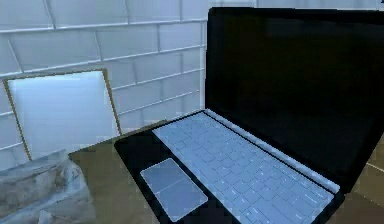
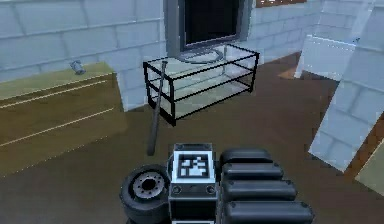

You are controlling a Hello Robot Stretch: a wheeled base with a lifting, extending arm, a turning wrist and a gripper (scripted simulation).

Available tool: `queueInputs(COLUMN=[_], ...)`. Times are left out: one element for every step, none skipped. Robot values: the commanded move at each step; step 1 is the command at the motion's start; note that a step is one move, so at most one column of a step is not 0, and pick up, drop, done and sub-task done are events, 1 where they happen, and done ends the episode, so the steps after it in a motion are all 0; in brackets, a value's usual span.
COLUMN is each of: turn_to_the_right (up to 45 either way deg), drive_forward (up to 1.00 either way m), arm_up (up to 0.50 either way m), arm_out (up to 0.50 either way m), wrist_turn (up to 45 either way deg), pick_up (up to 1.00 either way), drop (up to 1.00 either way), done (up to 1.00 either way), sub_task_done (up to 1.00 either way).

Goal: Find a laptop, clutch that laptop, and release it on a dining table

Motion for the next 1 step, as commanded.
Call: queueInputs(turn_to_the_right=[-24.0], drive_forward=[0.00], arm_up=[0.00], arm_out=[0.00], wrist_turn=[0.0], pick_up=[0.00], drop=[0.00], done=[0.00], sub_task_done=[0.00])
